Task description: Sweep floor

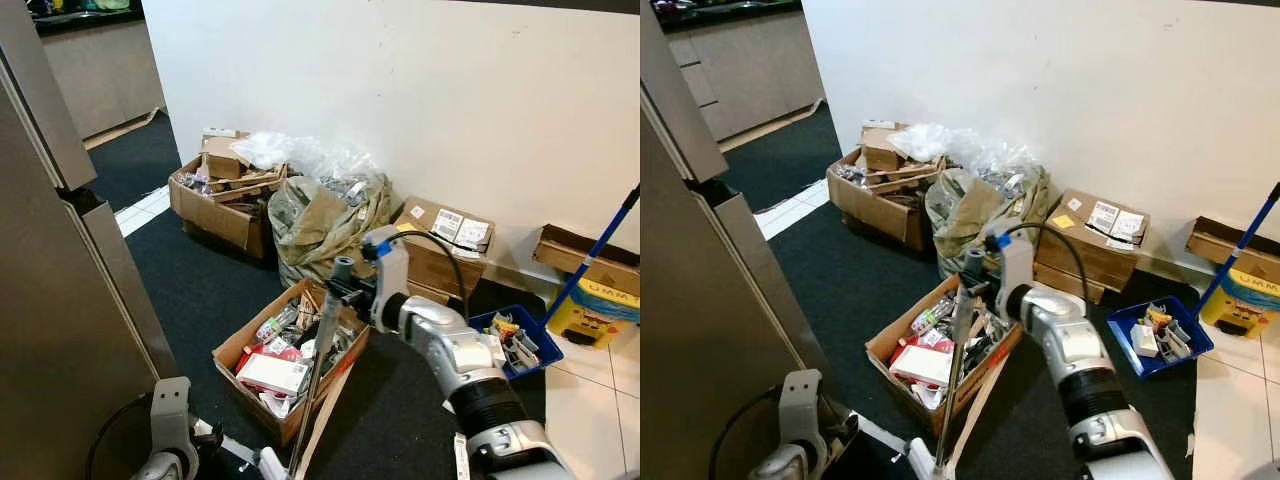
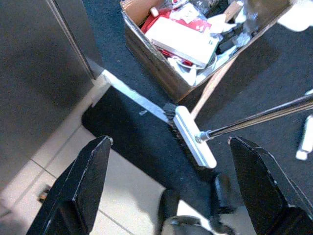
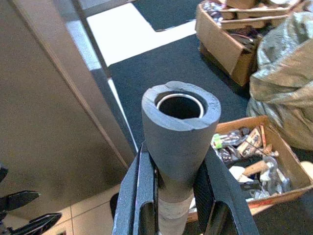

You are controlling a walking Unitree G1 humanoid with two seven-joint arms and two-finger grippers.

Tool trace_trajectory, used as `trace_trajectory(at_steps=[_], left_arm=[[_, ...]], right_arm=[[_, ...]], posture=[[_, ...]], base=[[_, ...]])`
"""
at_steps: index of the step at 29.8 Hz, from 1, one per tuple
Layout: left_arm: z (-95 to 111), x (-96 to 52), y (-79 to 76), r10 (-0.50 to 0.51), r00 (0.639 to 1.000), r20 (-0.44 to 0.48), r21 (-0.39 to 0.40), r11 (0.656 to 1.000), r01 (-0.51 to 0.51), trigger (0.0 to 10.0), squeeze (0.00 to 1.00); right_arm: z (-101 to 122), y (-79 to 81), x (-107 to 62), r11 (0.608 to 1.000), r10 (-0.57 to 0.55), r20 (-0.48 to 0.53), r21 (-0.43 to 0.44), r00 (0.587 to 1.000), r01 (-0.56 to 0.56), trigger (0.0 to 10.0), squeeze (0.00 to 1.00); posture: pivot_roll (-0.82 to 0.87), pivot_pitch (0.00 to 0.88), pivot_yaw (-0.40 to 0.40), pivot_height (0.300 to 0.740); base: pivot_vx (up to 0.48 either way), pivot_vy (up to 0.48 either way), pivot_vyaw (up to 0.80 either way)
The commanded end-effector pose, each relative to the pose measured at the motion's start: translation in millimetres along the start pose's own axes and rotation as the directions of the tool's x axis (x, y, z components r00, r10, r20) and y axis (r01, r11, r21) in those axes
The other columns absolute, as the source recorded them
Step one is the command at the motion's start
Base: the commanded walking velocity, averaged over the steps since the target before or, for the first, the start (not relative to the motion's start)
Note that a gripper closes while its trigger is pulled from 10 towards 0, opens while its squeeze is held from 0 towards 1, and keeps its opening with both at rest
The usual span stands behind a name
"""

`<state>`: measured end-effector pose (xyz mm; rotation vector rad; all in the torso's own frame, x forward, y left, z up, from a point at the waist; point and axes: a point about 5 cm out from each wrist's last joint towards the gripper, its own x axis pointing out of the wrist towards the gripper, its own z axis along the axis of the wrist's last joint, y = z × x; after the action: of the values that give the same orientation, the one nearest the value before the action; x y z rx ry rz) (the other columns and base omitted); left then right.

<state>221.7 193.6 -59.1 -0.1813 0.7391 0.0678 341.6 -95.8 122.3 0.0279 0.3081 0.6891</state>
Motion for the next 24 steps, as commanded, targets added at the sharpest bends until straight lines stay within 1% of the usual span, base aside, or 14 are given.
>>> trace_trajectory(at_steps=[1,3,4,5,6,8,9,12,14,18,20,22,24], left_arm=[[-6.1,-1.1,-0.8,-0.003,1.0,-0.021,-0.028,1.0,0.002,10.0,0.0],[-6.1,-1.1,-0.8,-0.003,1.0,-0.021,-0.028,1.0,0.002,10.0,0.0],[-6.2,-1.5,1.7,0.006,1.0,-0.024,-0.034,0.999,-0.007,10.0,0.0],[-6.2,-1.5,1.7,0.006,1.0,-0.024,-0.034,0.999,-0.007,10.0,0.0],[-6.6,-2.0,4.8,0.017,0.999,-0.028,-0.038,0.999,-0.018,10.0,0.0],[-9.2,-4.4,14.0,0.057,0.998,-0.039,-0.051,0.997,-0.059,10.0,0.0],[-11.0,-5.6,17.8,0.074,0.996,-0.046,-0.053,0.996,-0.077,10.0,0.0],[-14.0,-7.3,21.9,0.093,0.994,-0.057,-0.056,0.994,-0.096,10.0,0.0],[-14.0,-7.3,21.9,0.093,0.994,-0.057,-0.056,0.994,-0.096,10.0,0.0],[-22.6,-10.9,27.1,0.112,0.99,-0.09,-0.041,0.992,-0.116,10.0,0.0],[-22.6,-10.9,27.1,0.112,0.99,-0.09,-0.041,0.992,-0.116,10.0,0.0],[-26.1,-12.2,28.2,0.116,0.988,-0.103,-0.031,0.992,-0.12,10.0,0.0],[-36.9,-15.9,29.2,0.122,0.982,-0.142,-0.002,0.992,-0.123,10.0,0.0]], right_arm=[[7.9,12.1,5.2,0.999,0.04,0.029,-0.027,0.999,-0.04,10.0,0.0],[7.9,12.1,5.2,0.999,0.04,0.029,-0.027,0.999,-0.04,10.0,0.0],[7.0,15.9,7.4,0.998,0.05,0.028,-0.029,0.998,-0.049,10.0,0.0],[7.0,15.9,7.4,0.998,0.05,0.028,-0.029,0.998,-0.049,10.0,0.0],[6.2,18.0,8.8,0.998,0.052,0.027,-0.03,0.998,-0.051,10.0,0.0],[2.3,17.2,9.4,0.998,0.038,0.014,-0.041,0.999,-0.037,10.0,0.0],[0.1,16.1,9.2,0.999,0.03,0.008,-0.043,1.0,-0.03,10.0,0.0],[-3.0,14.3,8.4,0.999,0.019,-0.002,-0.046,1.0,-0.019,10.0,0.0],[-3.0,14.3,8.4,0.999,0.019,-0.002,-0.046,1.0,-0.019,10.0,0.0],[-7.9,15.6,8.2,0.999,0.016,-0.02,-0.049,1.0,-0.017,10.0,0.0],[-7.9,15.6,8.2,0.999,0.016,-0.02,-0.049,1.0,-0.017,10.0,0.0],[-8.6,16.6,8.6,0.999,0.017,-0.023,-0.049,1.0,-0.019,10.0,0.0],[-9.9,18.8,9.4,0.999,0.02,-0.027,-0.048,0.999,-0.021,10.0,0.0]], posture=[[-0.08,0.0,-0.042,0.74],[-0.08,0.0,-0.042,0.74],[-0.07,0.0,-0.033,0.74],[-0.07,0.0,-0.033,0.74],[-0.07,0.0,-0.027,0.74],[-0.07,0.0,-0.01,0.74],[-0.07,0.0,-0.004,0.74],[-0.06,0.0,-0.001,0.74],[-0.06,0.0,-0.001,0.74],[-0.06,0.0,0.011,0.74],[-0.06,0.0,0.011,0.74],[-0.06,0.0,0.014,0.74],[-0.07,0.0,0.021,0.74]], base=[[0.0,-0.48,0.0],[0.0,-0.48,0.0],[0.0,-0.48,0.0],[0.0,-0.48,0.0],[0.0,-0.48,0.0],[0.0,-0.42,0.0],[0.0,0.0,0.0],[0.0,0.0,0.0],[0.0,0.0,0.0],[0.0,0.0,0.0],[0.0,0.0,0.0],[0.0,0.0,0.0],[0.0,0.0,0.0]])
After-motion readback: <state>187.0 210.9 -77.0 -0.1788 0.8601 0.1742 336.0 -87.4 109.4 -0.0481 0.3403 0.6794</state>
